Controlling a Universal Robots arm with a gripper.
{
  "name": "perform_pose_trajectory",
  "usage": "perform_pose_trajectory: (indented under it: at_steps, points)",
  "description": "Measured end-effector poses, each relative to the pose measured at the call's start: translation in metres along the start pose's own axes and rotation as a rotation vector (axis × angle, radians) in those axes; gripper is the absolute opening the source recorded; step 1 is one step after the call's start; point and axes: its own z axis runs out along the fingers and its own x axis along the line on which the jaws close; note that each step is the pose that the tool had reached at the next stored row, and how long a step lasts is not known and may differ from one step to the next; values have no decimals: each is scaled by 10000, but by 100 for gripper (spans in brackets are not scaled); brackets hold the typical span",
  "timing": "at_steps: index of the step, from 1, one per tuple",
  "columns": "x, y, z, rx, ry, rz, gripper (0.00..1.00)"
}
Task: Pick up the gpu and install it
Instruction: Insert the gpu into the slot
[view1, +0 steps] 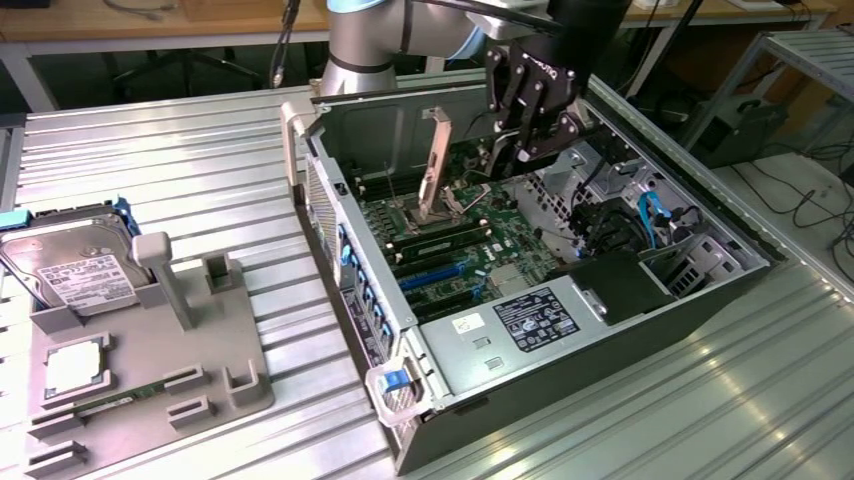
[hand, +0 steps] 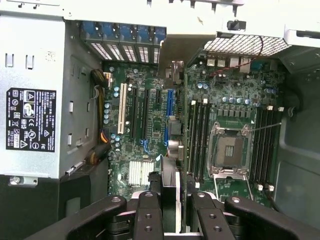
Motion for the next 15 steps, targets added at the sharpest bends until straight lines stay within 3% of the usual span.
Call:
perform_pose_trajectory:
  at_steps: [15]
  points:
    - [3, 6, 148, 0, 1, 0, 28]
